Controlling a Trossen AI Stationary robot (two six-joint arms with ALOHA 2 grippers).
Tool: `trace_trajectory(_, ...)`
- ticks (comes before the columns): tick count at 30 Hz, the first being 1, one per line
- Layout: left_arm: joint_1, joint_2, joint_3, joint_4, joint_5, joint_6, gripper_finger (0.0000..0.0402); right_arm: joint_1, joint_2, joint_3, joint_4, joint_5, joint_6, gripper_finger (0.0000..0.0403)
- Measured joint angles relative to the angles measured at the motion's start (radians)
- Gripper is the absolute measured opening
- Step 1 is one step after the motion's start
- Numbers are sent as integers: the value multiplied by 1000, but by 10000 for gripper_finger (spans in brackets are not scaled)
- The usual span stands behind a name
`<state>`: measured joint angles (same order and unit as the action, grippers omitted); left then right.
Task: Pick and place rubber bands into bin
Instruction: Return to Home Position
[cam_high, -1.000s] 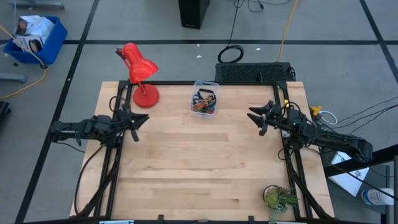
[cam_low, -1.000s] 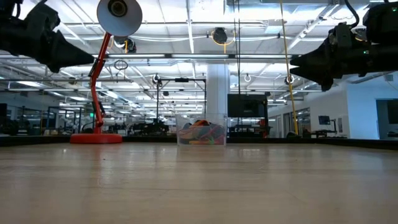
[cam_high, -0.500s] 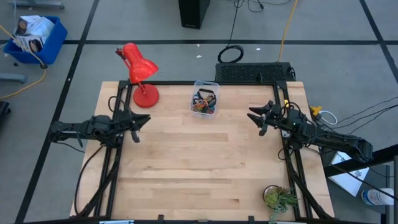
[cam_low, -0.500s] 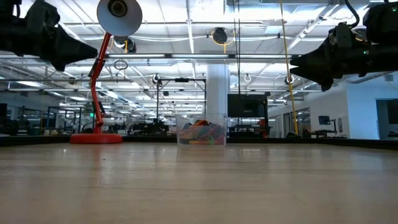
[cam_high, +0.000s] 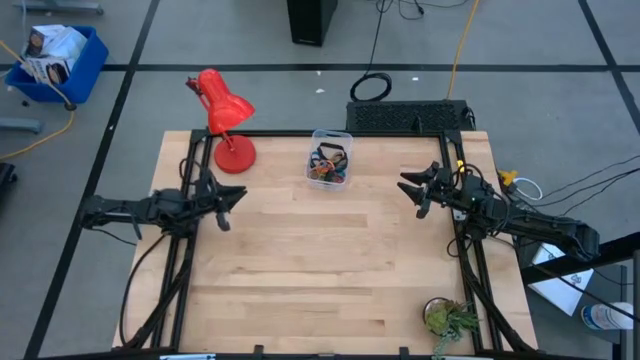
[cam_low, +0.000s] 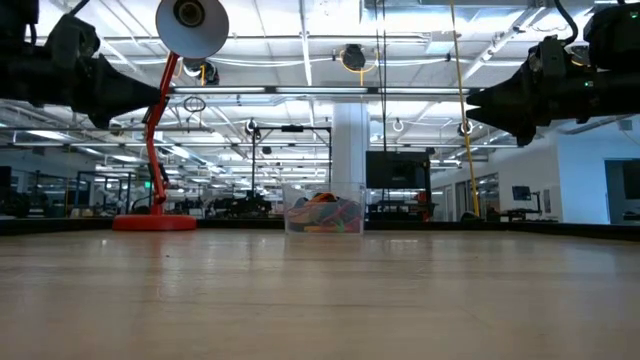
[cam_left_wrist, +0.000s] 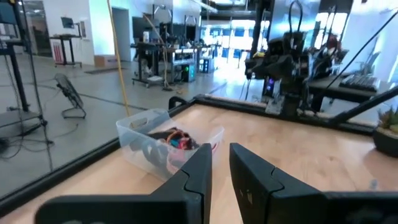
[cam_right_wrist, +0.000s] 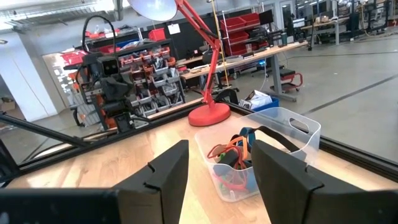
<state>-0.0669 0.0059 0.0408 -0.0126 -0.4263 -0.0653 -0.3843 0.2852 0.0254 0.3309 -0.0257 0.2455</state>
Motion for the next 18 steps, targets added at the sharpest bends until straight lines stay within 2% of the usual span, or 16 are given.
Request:
trace_trajectory(4, 1, 0, -13, 41, -2, 28, 63, 0, 0, 0, -5, 0, 0, 171)
trace_trajectory(10, 1, 0, -13, 38, -95, 77, 63, 0, 0, 0, -8, 1, -22, 171)
trace_trajectory(18, 1, 0, -13, 41, -98, 89, 63, 0, -58, 0, -17, 26, -29, 171)
